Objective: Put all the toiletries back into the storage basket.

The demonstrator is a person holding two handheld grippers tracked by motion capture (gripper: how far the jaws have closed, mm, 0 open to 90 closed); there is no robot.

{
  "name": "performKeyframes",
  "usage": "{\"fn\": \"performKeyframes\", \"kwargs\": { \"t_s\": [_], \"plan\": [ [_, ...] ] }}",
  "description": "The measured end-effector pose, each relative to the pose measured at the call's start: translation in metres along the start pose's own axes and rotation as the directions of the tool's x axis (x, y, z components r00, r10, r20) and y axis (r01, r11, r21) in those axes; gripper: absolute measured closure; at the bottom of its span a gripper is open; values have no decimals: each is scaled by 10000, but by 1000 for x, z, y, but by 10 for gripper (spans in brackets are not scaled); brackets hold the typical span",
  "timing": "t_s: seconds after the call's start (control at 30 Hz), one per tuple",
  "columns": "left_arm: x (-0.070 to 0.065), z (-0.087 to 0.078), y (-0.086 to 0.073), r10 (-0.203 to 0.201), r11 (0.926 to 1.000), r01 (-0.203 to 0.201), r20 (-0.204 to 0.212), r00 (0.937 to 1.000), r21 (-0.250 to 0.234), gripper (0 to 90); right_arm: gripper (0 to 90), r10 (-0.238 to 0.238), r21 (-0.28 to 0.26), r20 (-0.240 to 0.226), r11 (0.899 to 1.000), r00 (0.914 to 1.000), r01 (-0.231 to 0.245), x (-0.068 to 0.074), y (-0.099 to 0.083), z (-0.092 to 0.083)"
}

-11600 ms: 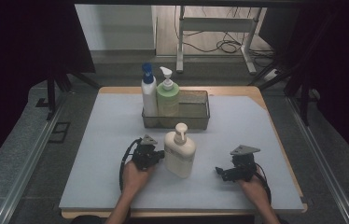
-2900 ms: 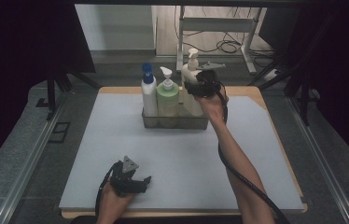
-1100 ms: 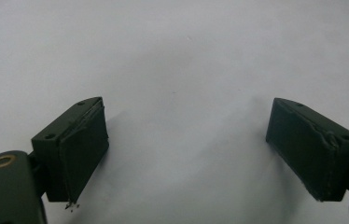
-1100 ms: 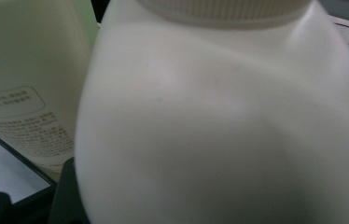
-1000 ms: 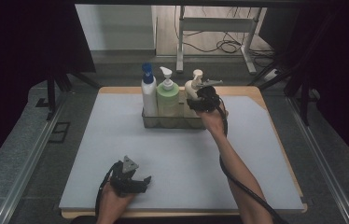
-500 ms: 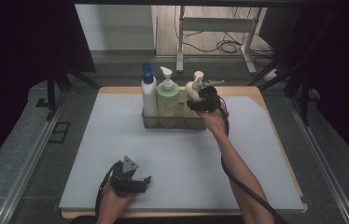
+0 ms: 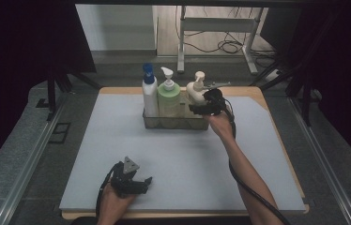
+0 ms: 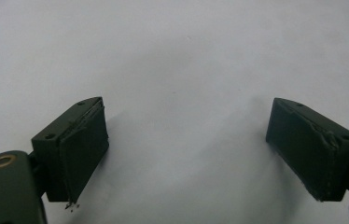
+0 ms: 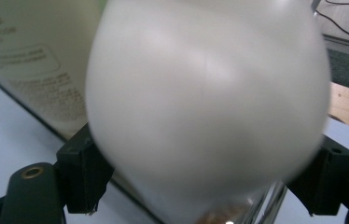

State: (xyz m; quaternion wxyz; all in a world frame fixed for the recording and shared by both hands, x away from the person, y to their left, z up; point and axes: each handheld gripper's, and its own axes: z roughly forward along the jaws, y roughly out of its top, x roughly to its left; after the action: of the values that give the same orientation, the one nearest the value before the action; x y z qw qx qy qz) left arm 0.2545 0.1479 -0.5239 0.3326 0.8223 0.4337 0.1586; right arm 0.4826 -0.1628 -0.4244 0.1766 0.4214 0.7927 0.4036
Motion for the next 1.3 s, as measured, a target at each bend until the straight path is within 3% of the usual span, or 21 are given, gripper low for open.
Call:
{"fn": "performKeyframes", "kwargs": {
  "t_s": [0.2,0.37,0.63,0.87,1.1,1.3],
  "plan": [
    [0,0,0,0,10000,0,-2,10000,6,122,171,-358,296,-98,9989,9993,360,-3,-12,-10],
    [0,0,0,-3,10000,3,-10,10000,-20,122,223,-207,291,-250,9993,9995,214,-7,-21,-21],
    [0,0,0,-5,10000,5,-9,10000,-26,122,432,-60,288,-604,9996,9982,78,-17,-32,-41],
    [0,0,0,-22,10000,22,-1,10000,-44,122,666,-65,542,-397,9985,9992,87,-30,-40,-49],
    [0,0,0,1,10000,-1,-18,10000,1,122,879,215,434,15,9988,9998,-216,-39,-38,-43],
    [0,0,0,1,10000,-1,-4,10000,-3,122,897,277,507,175,9983,9995,-285,-42,-32,-30]
  ]
}}
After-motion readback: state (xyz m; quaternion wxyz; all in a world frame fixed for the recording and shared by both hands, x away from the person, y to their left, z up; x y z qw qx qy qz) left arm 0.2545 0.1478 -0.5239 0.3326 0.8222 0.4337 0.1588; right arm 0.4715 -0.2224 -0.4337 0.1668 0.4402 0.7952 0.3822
